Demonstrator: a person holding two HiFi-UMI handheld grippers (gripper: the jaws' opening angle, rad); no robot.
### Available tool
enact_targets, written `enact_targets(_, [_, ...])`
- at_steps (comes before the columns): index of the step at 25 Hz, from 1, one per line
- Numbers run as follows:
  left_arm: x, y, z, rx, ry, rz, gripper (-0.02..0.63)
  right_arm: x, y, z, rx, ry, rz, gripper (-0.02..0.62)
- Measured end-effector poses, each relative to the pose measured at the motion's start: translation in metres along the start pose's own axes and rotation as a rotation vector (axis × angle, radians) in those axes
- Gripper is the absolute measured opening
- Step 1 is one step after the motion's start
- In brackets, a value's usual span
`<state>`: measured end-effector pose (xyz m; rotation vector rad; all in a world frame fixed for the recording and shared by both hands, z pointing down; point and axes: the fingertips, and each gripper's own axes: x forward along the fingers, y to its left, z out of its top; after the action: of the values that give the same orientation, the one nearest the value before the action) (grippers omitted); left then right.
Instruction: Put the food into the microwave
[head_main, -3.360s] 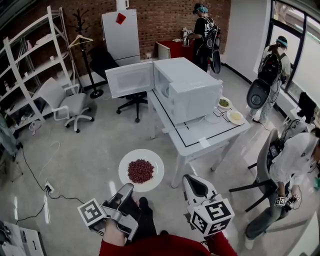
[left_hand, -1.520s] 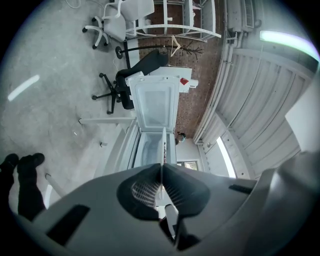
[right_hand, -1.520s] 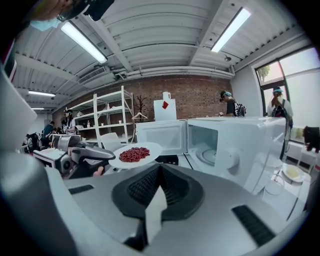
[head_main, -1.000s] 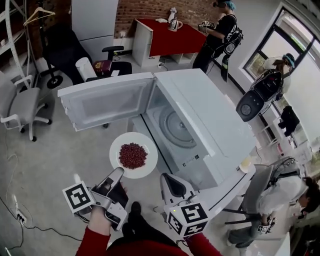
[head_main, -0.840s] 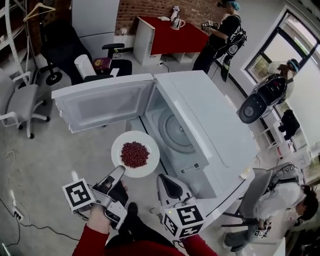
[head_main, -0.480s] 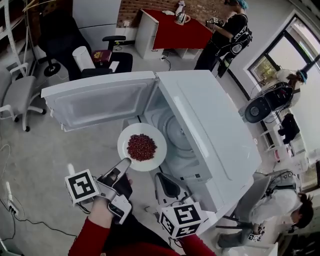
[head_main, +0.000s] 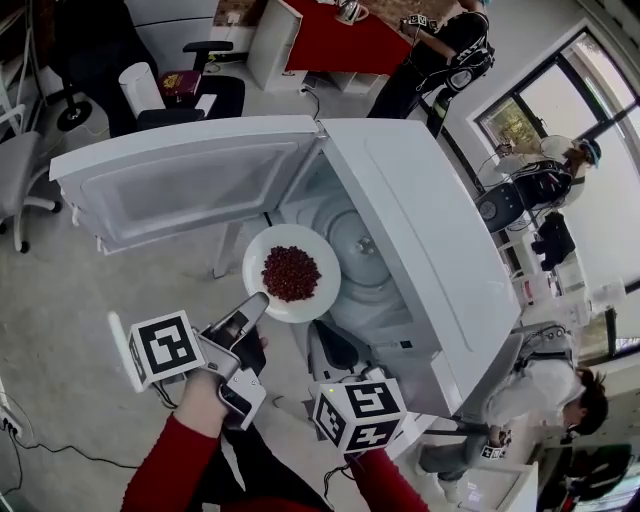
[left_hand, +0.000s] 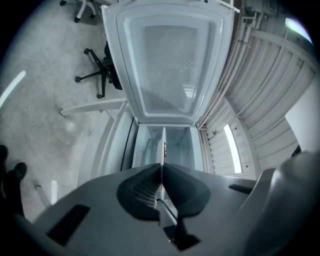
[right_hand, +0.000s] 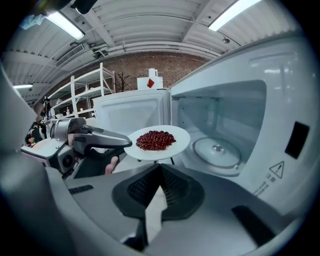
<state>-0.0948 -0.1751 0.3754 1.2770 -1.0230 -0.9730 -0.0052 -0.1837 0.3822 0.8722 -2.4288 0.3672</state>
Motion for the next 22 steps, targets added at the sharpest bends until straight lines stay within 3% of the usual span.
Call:
enact_targets(10, [0.03, 0.021, 0.01, 0.044, 0.113, -0.002, 0.021, 0.02, -0.01, -0.017, 0.059, 0.057, -0.118, 0.014])
enact_targets(22, [0.075, 0.018, 0.005, 0.065, 0.165, -0.056, 0.021, 0.027, -0.011, -0.028, 0.112, 0.096, -0.113, 0.014])
